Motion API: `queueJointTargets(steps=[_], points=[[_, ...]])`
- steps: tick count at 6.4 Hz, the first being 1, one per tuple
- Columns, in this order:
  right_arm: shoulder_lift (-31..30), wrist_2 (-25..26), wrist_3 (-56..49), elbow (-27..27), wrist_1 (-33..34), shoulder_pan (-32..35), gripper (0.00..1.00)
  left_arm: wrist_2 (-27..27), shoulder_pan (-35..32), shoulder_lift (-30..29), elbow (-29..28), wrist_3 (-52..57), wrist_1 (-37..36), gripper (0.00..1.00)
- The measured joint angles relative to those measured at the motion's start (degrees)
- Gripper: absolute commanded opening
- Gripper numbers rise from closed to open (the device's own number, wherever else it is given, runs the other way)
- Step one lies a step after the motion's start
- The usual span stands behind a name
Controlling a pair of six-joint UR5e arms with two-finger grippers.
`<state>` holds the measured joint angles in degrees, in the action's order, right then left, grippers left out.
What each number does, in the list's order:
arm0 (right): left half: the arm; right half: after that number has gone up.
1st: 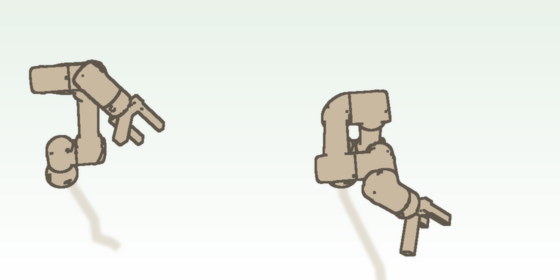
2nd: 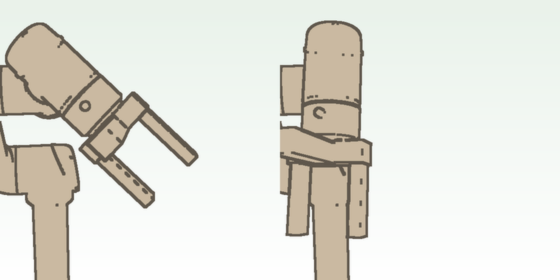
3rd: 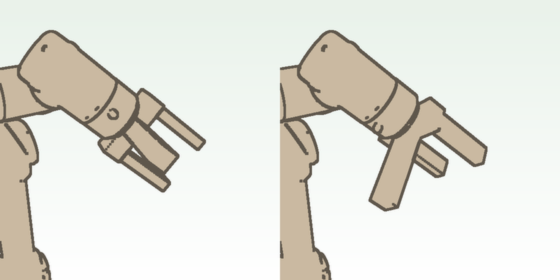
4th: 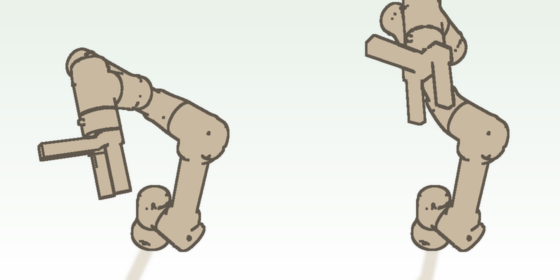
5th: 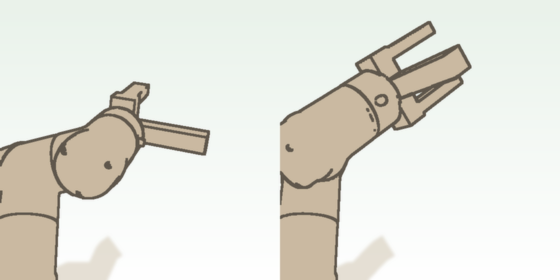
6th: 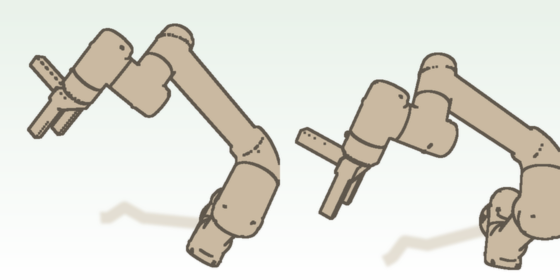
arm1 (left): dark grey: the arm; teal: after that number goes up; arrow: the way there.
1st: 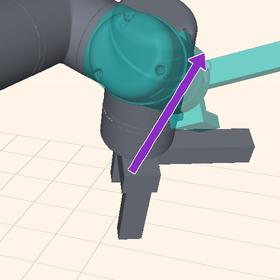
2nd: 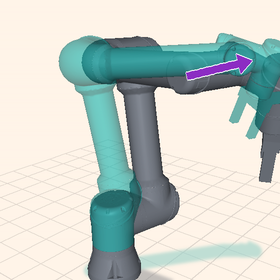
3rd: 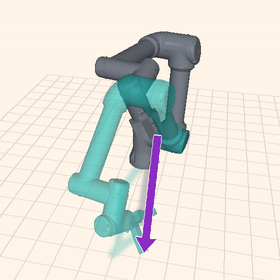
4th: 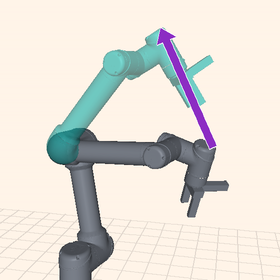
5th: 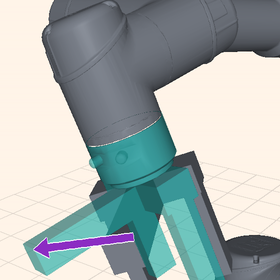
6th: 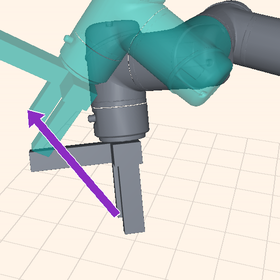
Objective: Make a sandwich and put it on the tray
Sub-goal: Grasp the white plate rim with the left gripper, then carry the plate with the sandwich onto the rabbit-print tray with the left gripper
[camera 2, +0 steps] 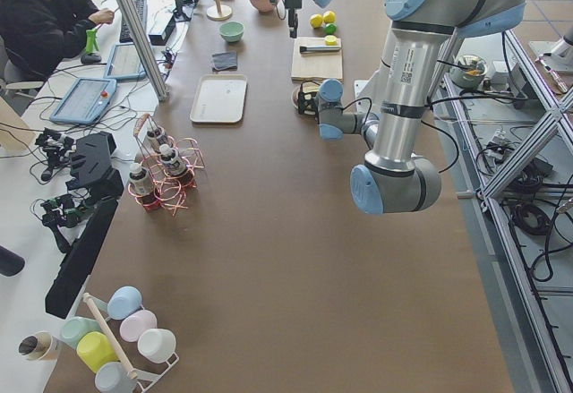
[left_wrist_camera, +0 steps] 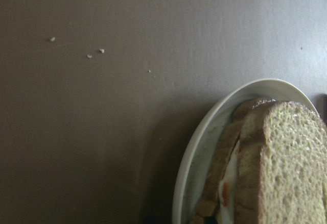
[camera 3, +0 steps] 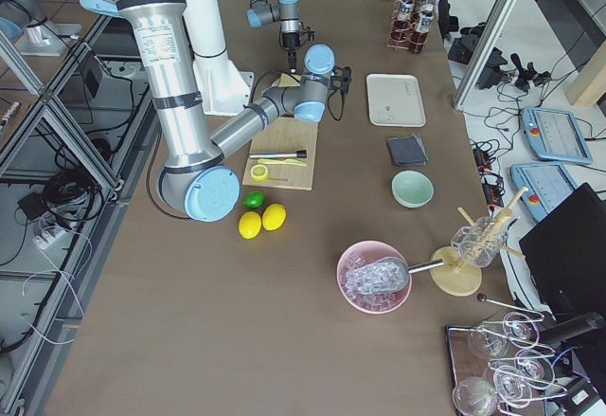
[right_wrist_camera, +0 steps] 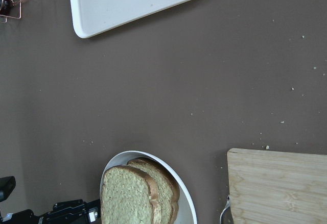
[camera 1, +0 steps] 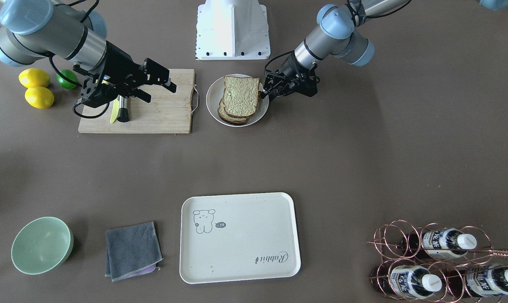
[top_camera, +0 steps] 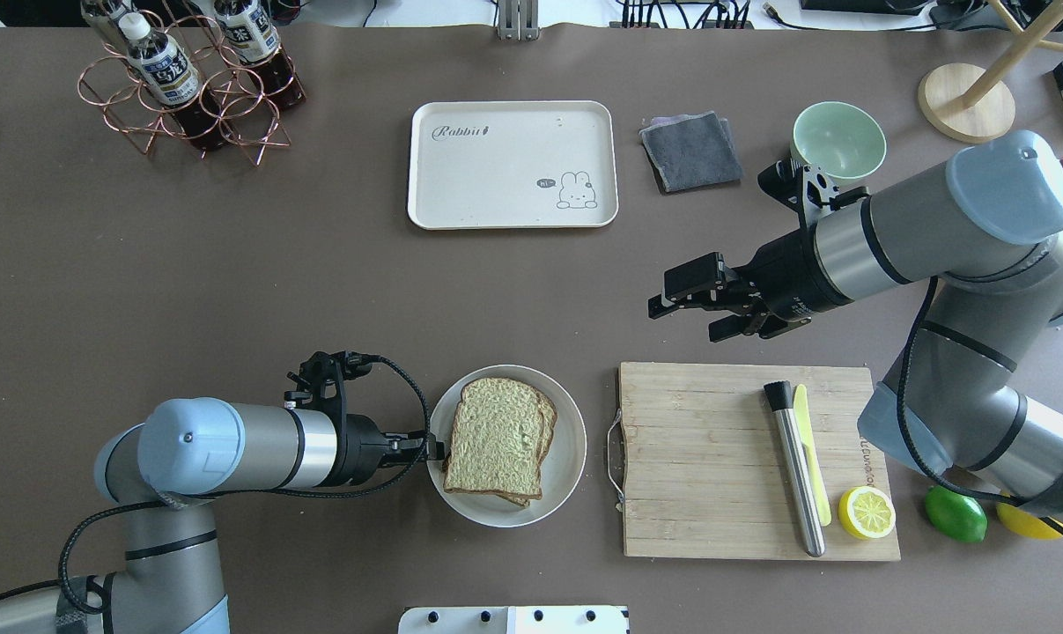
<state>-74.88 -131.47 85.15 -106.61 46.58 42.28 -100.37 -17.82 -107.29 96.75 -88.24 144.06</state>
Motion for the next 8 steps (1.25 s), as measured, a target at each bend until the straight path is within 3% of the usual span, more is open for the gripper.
queueJointTargets(steps=[6, 8], points=[[0.31, 0.03, 0.00, 0.17, 0.00, 0.17, 0.99, -0.25, -0.79, -0.11, 0.35, 0.09, -0.71, 0.00], [0.41, 0.07, 0.02, 0.18, 0.00, 0.17, 0.99, -2.18, -2.45, -1.51, 2.04, 0.04, -5.64, 0.00]])
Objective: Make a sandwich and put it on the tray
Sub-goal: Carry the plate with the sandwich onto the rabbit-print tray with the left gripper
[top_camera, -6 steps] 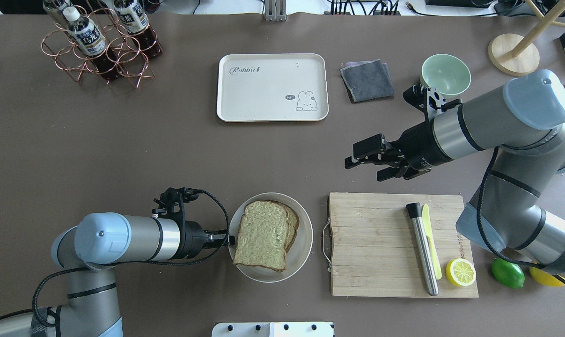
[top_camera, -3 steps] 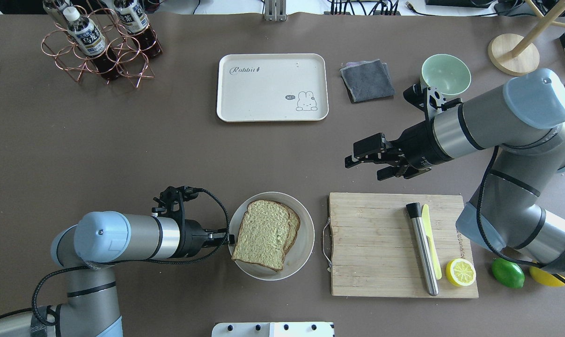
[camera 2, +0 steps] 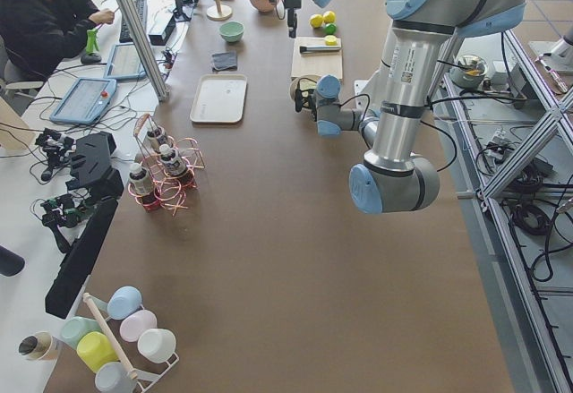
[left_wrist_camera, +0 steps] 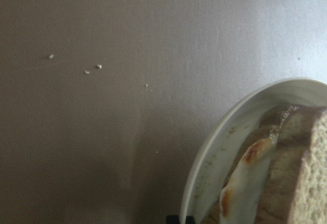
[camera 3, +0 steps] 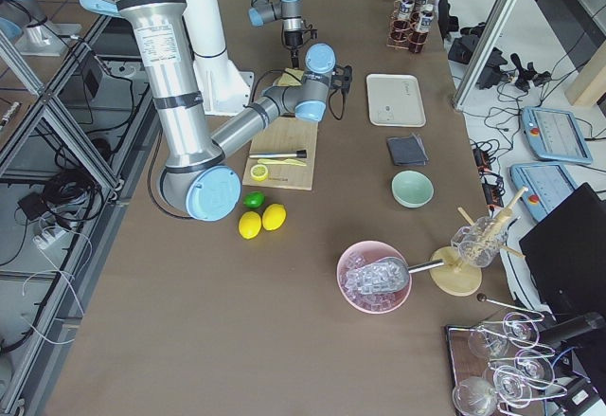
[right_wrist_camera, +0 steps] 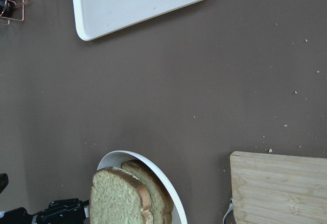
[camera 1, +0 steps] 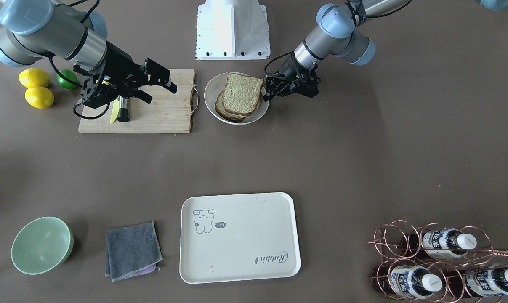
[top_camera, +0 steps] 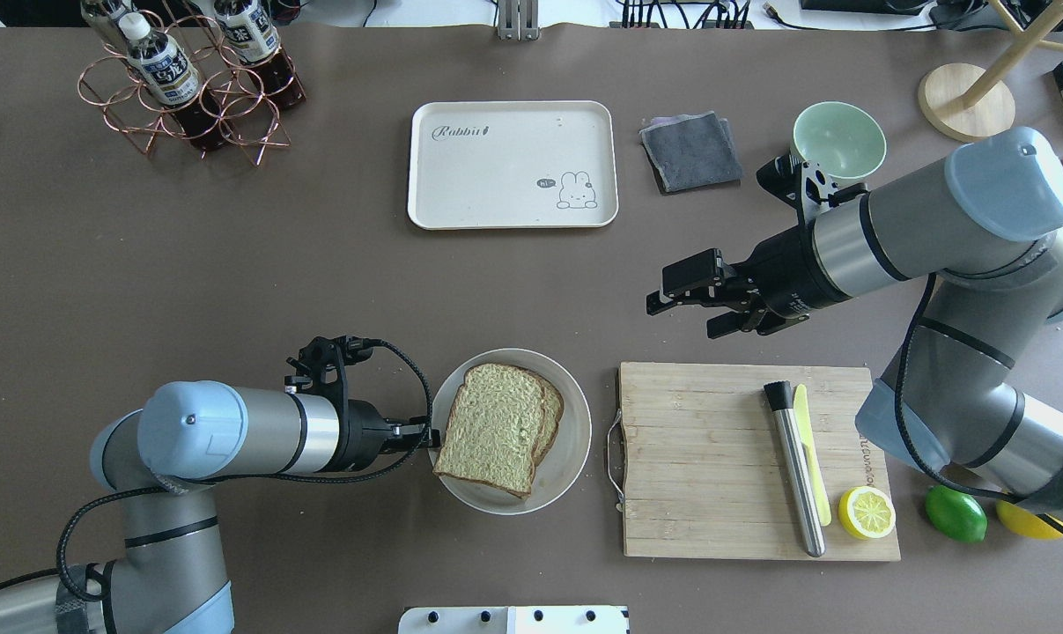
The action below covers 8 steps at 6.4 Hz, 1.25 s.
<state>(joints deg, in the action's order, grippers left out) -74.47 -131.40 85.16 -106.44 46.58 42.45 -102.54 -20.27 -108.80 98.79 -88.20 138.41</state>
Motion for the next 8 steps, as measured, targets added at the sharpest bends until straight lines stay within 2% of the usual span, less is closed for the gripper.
queueJointTargets(steps=[2, 3, 6, 8], points=[[0.05, 0.35, 0.43, -0.01, 0.02, 0.00, 0.99, -5.24, -3.52, -4.52, 1.98, -0.26, -10.39, 0.00], [-0.03, 1.60, 0.70, -0.06, 0.04, 0.03, 0.99, -6.06, -4.72, -5.67, 2.20, -0.49, -12.57, 0.00], [-0.17, 3.32, 0.80, -0.47, -0.17, 0.23, 0.99, -6.42, -8.15, -7.33, 0.07, -1.09, -13.67, 0.00], [0.03, 3.19, 0.79, -0.82, -0.25, 0.21, 0.99, -6.43, -11.44, -10.78, -4.76, -3.41, -13.56, 0.00]])
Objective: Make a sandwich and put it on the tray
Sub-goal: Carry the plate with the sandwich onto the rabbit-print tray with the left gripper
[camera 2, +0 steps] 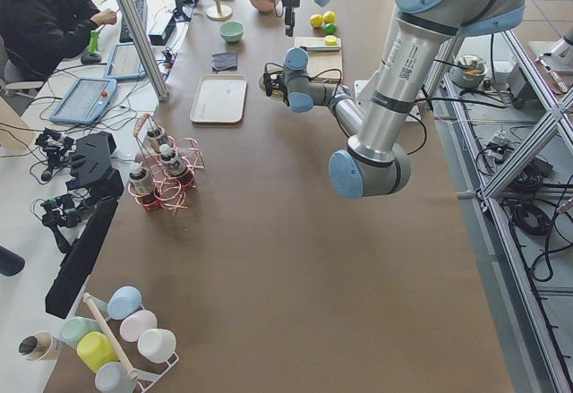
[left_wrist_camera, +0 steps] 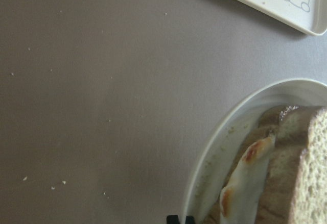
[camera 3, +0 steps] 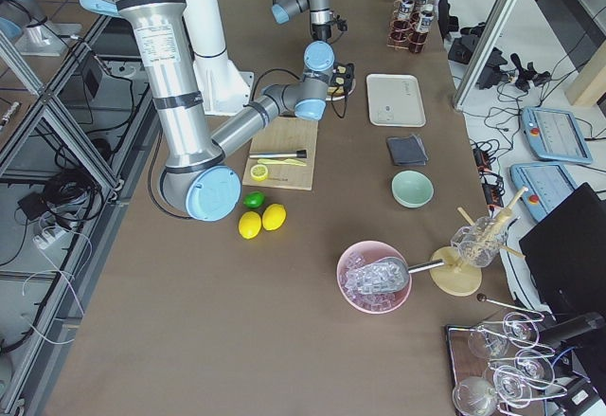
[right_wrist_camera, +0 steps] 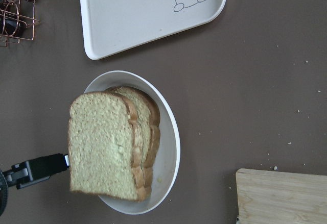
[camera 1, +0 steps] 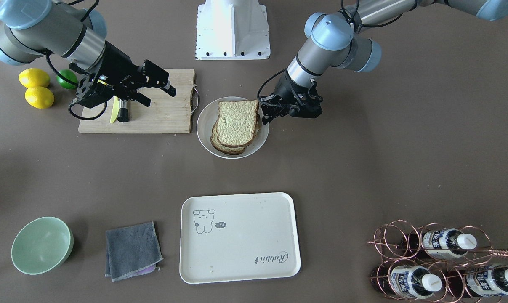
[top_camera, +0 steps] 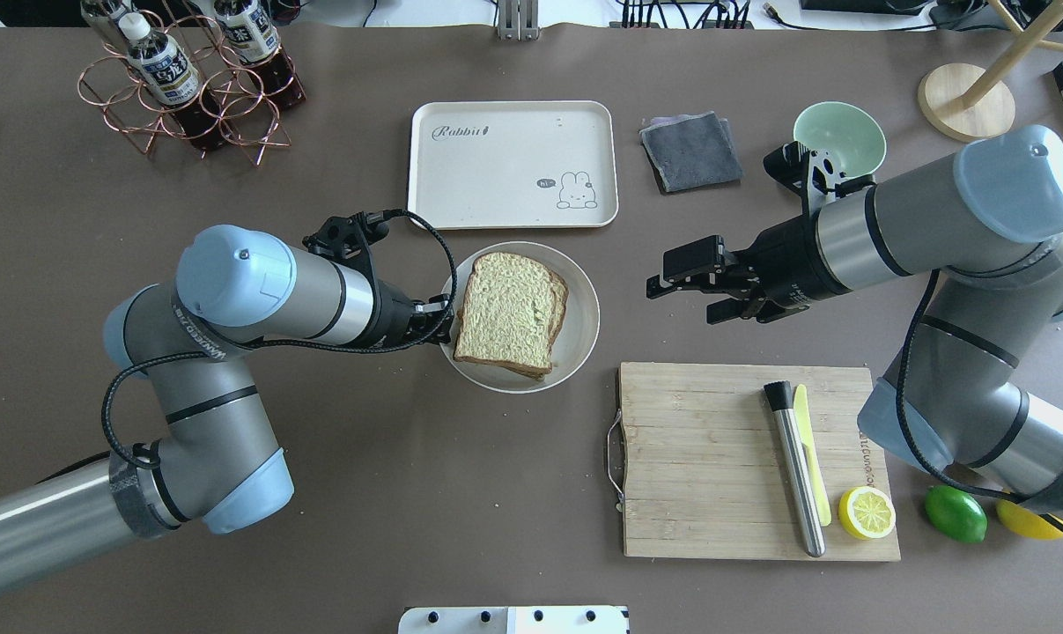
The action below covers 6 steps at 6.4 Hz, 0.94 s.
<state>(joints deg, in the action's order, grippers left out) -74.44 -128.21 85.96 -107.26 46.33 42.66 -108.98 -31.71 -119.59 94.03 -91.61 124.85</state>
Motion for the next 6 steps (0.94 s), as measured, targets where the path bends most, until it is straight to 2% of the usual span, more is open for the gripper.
queueJointTargets(steps=[3, 6], points=[[-0.06, 1.45, 0.08, -0.14, -0.04, 0.04, 0.99, -0.11, -5.04, -5.85, -8.25, -5.34, 0.23, 0.00], [0.02, 10.69, -0.42, 0.04, -0.10, 0.32, 0.99, -0.16, -6.95, -8.48, -11.49, -7.46, 0.14, 0.00]])
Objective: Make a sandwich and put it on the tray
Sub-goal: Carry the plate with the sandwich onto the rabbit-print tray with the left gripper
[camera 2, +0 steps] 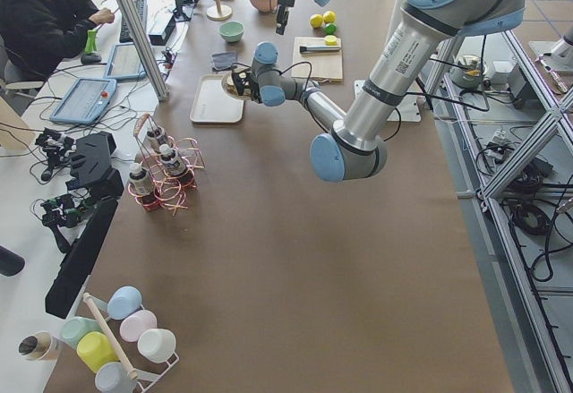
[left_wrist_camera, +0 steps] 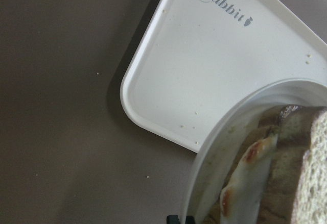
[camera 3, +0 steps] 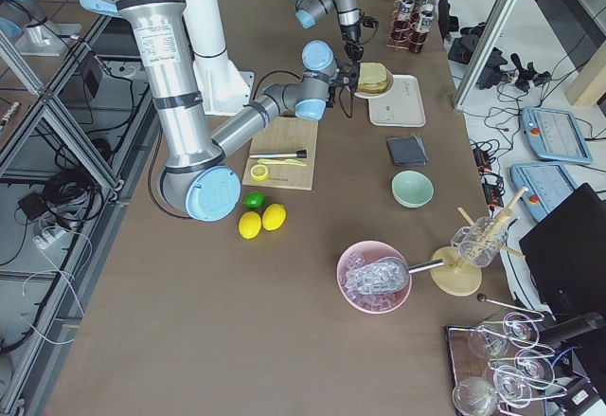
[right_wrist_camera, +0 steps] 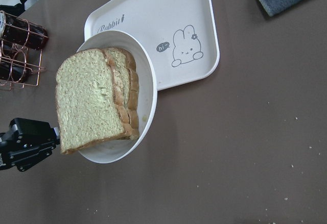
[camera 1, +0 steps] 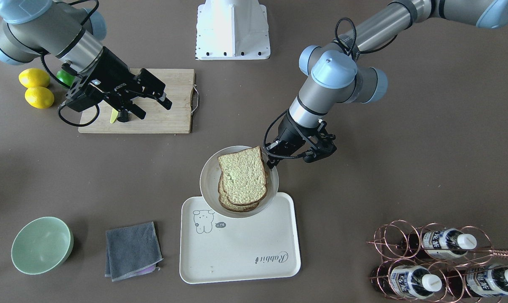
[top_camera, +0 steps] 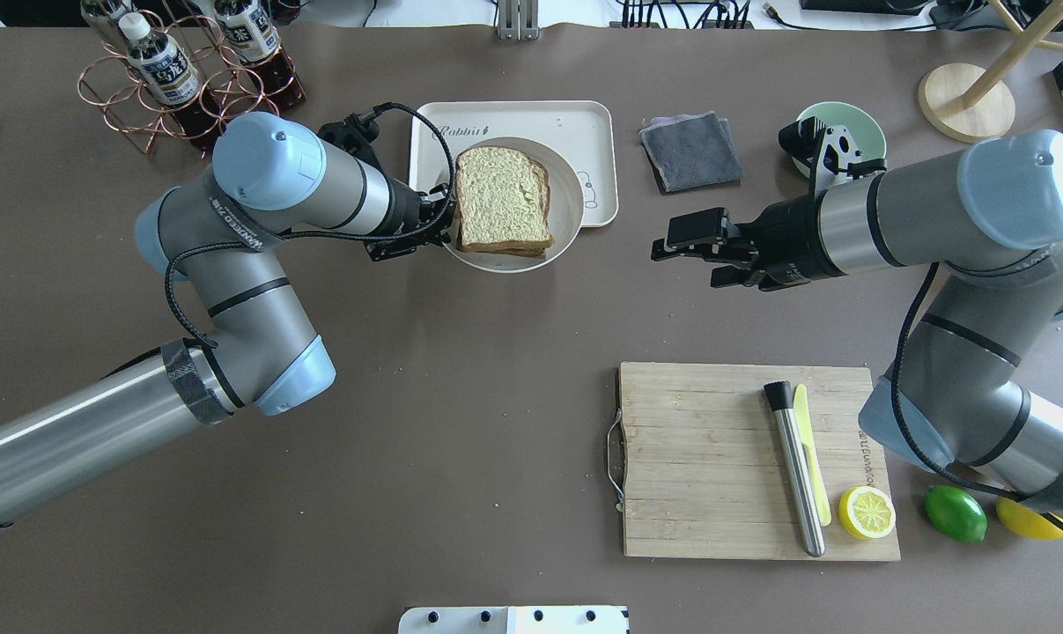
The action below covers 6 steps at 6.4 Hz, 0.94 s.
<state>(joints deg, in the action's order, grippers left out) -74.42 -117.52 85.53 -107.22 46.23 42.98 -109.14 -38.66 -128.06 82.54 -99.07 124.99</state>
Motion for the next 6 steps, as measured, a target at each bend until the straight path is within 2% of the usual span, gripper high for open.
queueJointTargets(steps=[4, 6], points=[[1.66, 11.24, 1.83, 0.71, 0.12, 0.32, 0.99, 0.44, -1.76, -4.73, -7.20, -6.24, 0.22, 0.00], [3.51, 14.79, 5.21, 1.53, 0.25, 0.55, 0.99, 1.78, -2.75, -6.29, -10.72, -10.49, 1.73, 0.00]])
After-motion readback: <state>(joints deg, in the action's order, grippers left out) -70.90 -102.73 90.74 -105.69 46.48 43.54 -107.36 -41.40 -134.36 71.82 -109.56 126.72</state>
